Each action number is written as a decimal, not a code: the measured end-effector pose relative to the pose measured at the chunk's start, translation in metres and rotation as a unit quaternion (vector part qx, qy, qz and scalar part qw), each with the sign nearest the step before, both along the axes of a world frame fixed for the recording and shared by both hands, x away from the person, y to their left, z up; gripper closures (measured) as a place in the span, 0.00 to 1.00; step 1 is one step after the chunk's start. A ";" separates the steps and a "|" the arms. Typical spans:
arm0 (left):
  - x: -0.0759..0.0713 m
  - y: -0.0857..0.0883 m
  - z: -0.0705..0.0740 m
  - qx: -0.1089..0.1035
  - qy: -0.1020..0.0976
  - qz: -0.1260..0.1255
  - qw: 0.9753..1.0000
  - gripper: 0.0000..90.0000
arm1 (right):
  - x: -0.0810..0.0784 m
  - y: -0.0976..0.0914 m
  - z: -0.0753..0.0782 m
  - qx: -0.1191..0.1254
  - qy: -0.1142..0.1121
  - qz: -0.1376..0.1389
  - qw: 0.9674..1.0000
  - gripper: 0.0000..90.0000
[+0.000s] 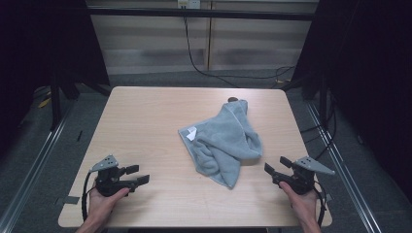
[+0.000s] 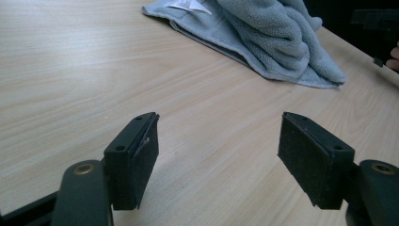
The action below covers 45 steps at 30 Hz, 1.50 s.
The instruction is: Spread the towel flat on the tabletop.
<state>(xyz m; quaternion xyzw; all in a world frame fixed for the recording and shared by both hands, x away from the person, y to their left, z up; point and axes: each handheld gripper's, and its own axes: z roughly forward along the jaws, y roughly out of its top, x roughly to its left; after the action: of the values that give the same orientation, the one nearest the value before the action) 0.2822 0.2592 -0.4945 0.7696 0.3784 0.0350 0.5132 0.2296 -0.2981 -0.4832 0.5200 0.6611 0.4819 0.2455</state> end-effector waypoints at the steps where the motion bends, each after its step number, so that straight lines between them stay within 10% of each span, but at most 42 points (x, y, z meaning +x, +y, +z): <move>1: 0.001 0.000 0.000 0.000 -0.003 0.003 1.000 0.32 | 0.001 0.001 -0.001 0.001 0.003 0.005 1.000 0.28; 20: -0.005 0.000 0.006 0.003 -0.014 -0.010 1.000 0.31 | 0.009 0.026 0.015 -0.017 0.066 0.116 0.991 0.33; 36: -0.006 0.003 0.006 0.007 -0.015 -0.006 1.000 0.31 | 0.092 0.058 0.027 0.004 0.075 0.177 0.981 0.25; 45: -0.005 0.012 0.007 0.000 -0.019 0.006 1.000 0.30 | 0.124 0.081 -0.004 -0.025 0.121 0.192 0.974 0.18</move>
<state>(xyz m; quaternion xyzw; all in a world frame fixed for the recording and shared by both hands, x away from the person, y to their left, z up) 0.2771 0.2715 -0.4875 0.7664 0.3736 0.0527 0.5200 0.3539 -0.2173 -0.4870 0.4315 0.7851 0.4373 0.0795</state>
